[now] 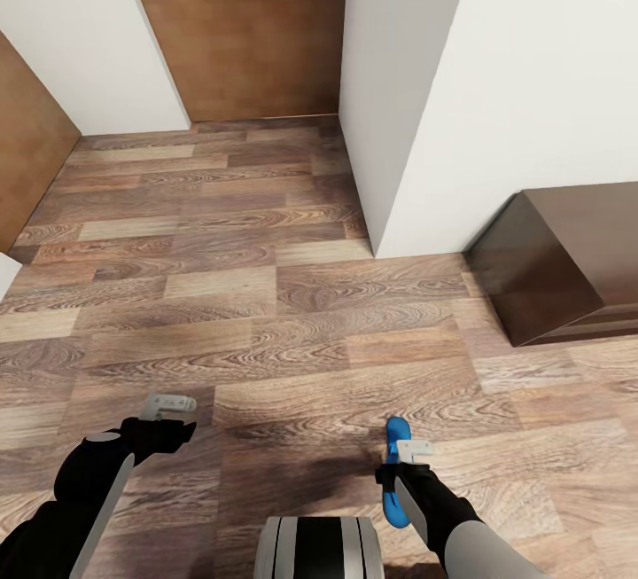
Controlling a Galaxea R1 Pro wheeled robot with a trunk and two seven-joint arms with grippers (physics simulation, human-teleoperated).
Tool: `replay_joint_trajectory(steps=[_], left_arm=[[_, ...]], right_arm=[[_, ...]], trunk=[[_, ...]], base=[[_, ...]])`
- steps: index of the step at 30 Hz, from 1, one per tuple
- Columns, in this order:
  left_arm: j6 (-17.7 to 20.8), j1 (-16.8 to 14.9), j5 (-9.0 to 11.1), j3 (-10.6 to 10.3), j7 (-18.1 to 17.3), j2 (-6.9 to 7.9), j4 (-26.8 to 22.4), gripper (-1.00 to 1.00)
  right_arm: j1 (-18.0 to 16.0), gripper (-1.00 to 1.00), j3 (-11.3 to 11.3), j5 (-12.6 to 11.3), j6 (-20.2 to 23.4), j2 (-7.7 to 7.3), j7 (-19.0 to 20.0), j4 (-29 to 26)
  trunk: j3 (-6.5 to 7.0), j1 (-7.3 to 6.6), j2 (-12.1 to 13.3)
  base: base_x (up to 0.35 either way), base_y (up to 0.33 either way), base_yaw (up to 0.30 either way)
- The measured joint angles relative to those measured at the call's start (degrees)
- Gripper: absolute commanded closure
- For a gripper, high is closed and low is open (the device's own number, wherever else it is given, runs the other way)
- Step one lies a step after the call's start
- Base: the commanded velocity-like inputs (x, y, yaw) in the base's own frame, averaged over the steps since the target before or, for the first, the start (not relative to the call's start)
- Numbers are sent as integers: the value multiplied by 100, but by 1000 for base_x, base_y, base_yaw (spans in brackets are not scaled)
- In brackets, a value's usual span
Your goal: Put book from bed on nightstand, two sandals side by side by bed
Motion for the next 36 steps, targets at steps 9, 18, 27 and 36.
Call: replay_joint_trajectory(steps=[9,18,27,36], left_arm=[[0,0,-3,0,0,0,0,-100],[0,0,-1,0,0,0,0,-100],[-1,0,-1,0,0,-1,0,-100],[-5,0,-1,0,0,1,0,-100]], right_arm=[[0,-100,-2,0,-8,0,1,0],[0,-100,-8,-4,-4,-5,1,0],[0,-100,-11,7,9,-8,1,0],[0,-100,-11,13,12,-10,1,0]], trunk=[[-133,15,-8],[-133,15,-8],[-133,15,-8],[-199,23,-12]], base=[[0,0,0],[0,0,0],[0,0,0],[0,0,0]])
